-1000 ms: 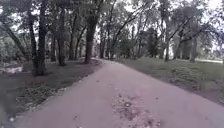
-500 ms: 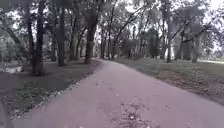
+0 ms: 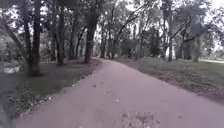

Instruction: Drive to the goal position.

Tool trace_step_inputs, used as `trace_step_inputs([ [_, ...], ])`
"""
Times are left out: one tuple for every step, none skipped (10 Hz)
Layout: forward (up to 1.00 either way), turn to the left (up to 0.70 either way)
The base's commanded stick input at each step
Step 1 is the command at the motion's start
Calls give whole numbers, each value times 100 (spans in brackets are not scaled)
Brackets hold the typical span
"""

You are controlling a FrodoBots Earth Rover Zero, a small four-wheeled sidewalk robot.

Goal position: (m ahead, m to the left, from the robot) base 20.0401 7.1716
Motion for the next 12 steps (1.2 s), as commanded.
trace_step_inputs([
  [68, 0],
  [68, 0],
  [69, 0],
  [68, 0],
  [68, 0],
  [68, 0],
  [69, 0],
  [68, 0],
  [68, 0],
  [68, 0],
  [69, 0],
  [68, 0],
])
